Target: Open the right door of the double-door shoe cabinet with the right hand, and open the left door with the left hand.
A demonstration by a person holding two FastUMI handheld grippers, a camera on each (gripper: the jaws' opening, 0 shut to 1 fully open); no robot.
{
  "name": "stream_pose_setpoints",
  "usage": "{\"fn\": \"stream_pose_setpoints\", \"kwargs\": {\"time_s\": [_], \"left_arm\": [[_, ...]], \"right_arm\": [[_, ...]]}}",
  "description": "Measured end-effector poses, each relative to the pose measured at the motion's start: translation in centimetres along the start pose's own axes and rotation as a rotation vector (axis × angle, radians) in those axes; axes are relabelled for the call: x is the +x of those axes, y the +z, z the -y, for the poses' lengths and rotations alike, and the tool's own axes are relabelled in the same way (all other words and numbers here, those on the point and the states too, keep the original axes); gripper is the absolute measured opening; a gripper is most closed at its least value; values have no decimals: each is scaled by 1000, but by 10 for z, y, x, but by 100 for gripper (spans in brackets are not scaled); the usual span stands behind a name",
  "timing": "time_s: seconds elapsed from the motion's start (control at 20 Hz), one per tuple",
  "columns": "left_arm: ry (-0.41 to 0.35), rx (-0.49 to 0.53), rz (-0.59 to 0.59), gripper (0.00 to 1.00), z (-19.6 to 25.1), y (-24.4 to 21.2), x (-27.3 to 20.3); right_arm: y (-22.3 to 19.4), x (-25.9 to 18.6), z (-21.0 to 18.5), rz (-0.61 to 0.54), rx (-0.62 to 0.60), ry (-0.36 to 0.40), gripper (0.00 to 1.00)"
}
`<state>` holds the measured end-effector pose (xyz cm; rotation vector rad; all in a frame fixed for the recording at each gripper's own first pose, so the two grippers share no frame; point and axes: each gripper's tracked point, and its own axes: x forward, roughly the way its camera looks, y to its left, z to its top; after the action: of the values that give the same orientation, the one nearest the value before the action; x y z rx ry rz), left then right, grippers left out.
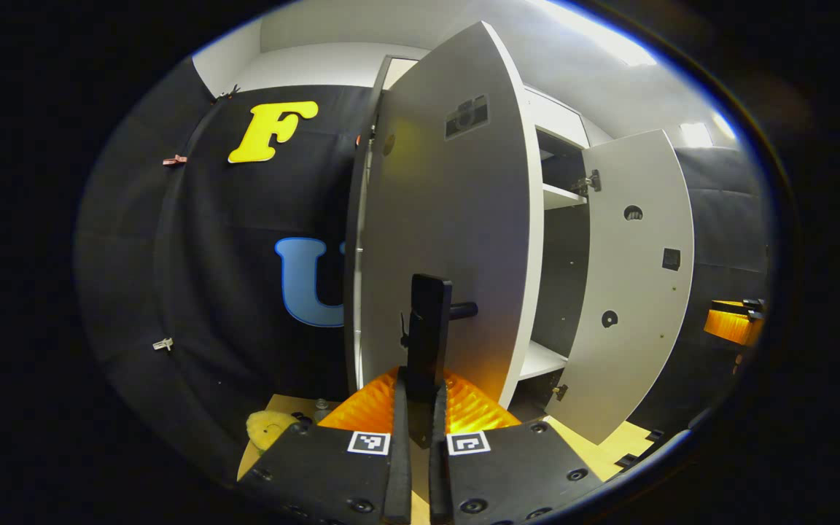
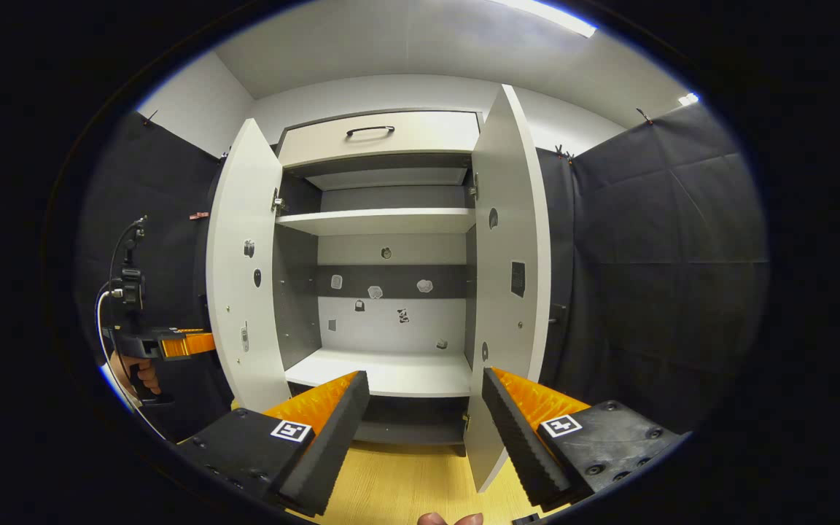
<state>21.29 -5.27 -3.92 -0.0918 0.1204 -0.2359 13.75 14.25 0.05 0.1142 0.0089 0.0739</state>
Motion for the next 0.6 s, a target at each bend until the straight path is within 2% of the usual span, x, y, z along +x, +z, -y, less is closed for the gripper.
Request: {"fn": "stream_pose_setpoints", "kwargs": {"time_s": [0.1,0.3,0.35,0.4,0.45,0.6], "left_arm": [[19,22,3,14,-9,1,-1],[146,53,3,11,-50,4,-5],[106,2,8,0,-38,3,-4],[74,-50,9,6,-22,0,-1],[76,-67,14,9,-17,0,-2],[105,-48,28,9,-24,1,-4]], "right_arm": [[-1,1,-5,-5,4,6,98],[-6,4,-13,-14,-9,24,98],[-7,4,-14,-13,-15,29,98],[-8,4,-14,-13,-20,31,98],[-8,4,-15,-12,-25,33,98],[-7,4,-15,-9,-14,32,98]]}}
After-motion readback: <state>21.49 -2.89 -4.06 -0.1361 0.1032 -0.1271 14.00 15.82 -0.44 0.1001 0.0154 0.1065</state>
